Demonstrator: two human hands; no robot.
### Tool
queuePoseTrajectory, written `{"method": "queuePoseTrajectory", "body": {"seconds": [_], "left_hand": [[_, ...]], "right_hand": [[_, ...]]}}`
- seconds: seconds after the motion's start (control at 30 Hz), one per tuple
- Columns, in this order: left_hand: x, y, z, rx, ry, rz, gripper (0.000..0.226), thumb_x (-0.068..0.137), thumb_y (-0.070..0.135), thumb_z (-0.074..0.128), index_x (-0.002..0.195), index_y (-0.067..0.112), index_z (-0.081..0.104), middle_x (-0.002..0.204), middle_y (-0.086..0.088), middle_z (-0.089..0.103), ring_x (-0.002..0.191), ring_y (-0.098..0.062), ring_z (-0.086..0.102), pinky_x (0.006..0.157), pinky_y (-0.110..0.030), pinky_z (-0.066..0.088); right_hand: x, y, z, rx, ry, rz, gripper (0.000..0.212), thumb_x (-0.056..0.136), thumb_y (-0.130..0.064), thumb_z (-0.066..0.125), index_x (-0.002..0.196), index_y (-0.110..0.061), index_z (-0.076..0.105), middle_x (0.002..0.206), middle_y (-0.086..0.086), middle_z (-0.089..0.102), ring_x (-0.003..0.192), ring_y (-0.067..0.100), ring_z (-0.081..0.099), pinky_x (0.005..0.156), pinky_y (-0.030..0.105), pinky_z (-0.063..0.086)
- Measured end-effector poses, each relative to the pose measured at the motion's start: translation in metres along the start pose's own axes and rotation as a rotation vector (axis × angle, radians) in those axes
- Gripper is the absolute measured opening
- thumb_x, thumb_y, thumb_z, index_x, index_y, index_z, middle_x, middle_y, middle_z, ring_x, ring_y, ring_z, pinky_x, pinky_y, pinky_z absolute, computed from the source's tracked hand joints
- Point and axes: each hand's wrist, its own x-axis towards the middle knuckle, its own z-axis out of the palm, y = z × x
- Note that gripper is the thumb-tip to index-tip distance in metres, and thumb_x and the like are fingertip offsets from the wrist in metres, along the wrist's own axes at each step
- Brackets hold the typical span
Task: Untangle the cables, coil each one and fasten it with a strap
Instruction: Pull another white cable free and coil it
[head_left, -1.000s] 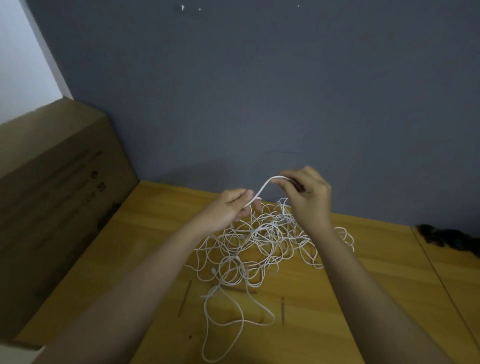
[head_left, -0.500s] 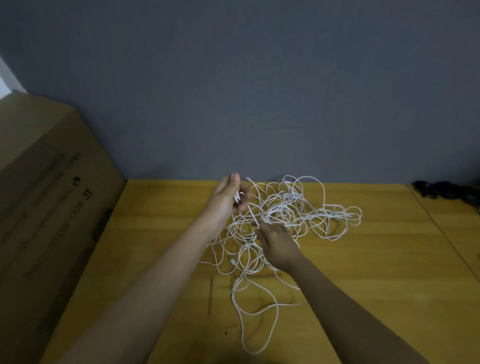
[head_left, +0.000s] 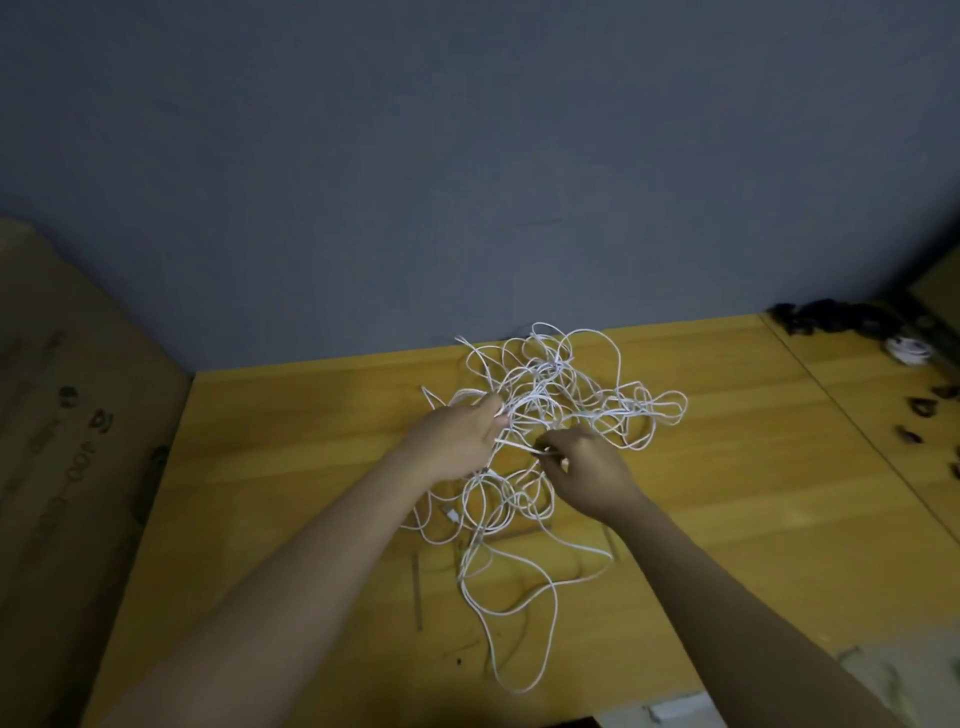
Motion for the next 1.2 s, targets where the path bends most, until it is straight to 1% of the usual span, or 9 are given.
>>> {"method": "queuePoseTrajectory", "body": {"seconds": [0.13,0.27,0.4,0.5,0.63,0.73,0.87,1.0,1.2], "left_hand": [[-0.008,-0.014,-0.012,-0.016,-0.108,-0.022,0.043,0.094,0.063,0.032,0.074,0.026,0.043,0.069,0.006,0.05,0.056,-0.009,0.045,0.049,-0.028,0.029],[-0.005,-0.008,-0.02,-0.089,-0.153,0.01,0.041,0.092,0.061,0.041,0.075,0.026,0.052,0.071,0.012,0.05,0.064,-0.003,0.049,0.054,-0.027,0.032],[0.018,0.017,-0.063,-0.318,0.148,0.029,0.044,0.099,0.046,0.039,0.074,0.014,0.054,0.075,-0.002,0.058,0.073,-0.02,0.056,0.068,-0.034,0.042],[0.036,0.04,-0.105,-0.463,0.406,0.045,0.042,0.101,0.039,0.038,0.068,0.016,0.045,0.068,-0.005,0.052,0.072,-0.027,0.052,0.069,-0.036,0.038],[0.052,0.065,-0.168,-0.587,0.57,0.076,0.042,0.102,0.035,0.037,0.064,0.018,0.038,0.062,-0.009,0.045,0.066,-0.028,0.041,0.067,-0.037,0.035],[0.06,0.085,-0.221,-0.585,0.682,0.141,0.043,0.102,0.034,0.039,0.062,0.02,0.037,0.058,0.003,0.04,0.057,-0.018,0.038,0.06,-0.032,0.028],[0.072,0.128,-0.302,-0.596,0.815,0.221,0.044,0.102,0.036,0.039,0.061,0.021,0.039,0.056,0.003,0.04,0.053,-0.014,0.037,0.054,-0.031,0.029],[0.059,0.157,-0.367,-0.52,0.888,0.262,0.044,0.102,0.034,0.038,0.06,0.021,0.04,0.057,0.003,0.042,0.054,-0.013,0.039,0.052,-0.03,0.025],[0.028,0.167,-0.421,-0.558,0.984,0.38,0.042,0.1,0.041,0.04,0.063,0.022,0.046,0.06,0.003,0.045,0.052,-0.011,0.038,0.044,-0.015,0.028]], "right_hand": [[0.0,0.042,-0.007,-0.063,0.05,0.202,0.022,0.097,-0.018,0.053,0.106,-0.006,0.069,0.104,0.013,0.067,0.101,0.031,0.057,0.078,0.036,0.045],[0.017,0.041,-0.015,-0.069,0.123,0.265,0.025,0.099,-0.021,0.05,0.101,-0.004,0.068,0.097,0.018,0.067,0.094,0.036,0.059,0.067,0.035,0.038],[0.075,0.002,-0.093,0.187,0.493,0.29,0.03,0.1,-0.019,0.046,0.086,0.0,0.065,0.079,0.018,0.067,0.079,0.036,0.063,0.067,0.037,0.045],[0.102,-0.037,-0.156,0.439,0.874,0.137,0.025,0.097,-0.019,0.046,0.083,-0.013,0.065,0.071,-0.004,0.064,0.069,0.009,0.065,0.062,0.017,0.045],[0.104,-0.047,-0.183,0.457,0.697,0.259,0.03,0.098,-0.017,0.049,0.085,0.004,0.067,0.076,0.011,0.067,0.085,0.024,0.068,0.069,0.026,0.047],[0.125,-0.076,-0.254,0.552,0.871,0.12,0.031,0.097,-0.014,0.052,0.082,0.009,0.066,0.079,0.016,0.07,0.084,0.026,0.069,0.08,0.041,0.053],[0.148,-0.142,-0.35,0.842,1.07,-0.183,0.025,0.095,-0.019,0.054,0.076,-0.019,0.069,0.069,-0.01,0.069,0.077,0.005,0.068,0.078,0.024,0.055],[0.146,-0.162,-0.379,0.744,1.04,-0.13,0.021,0.098,-0.014,0.051,0.09,-0.007,0.069,0.085,0.009,0.07,0.094,0.023,0.068,0.092,0.043,0.052],[0.141,-0.212,-0.437,0.889,1.137,-0.415,0.032,0.097,-0.016,0.052,0.072,-0.026,0.07,0.069,-0.011,0.071,0.079,0.007,0.069,0.081,0.025,0.054]]}}
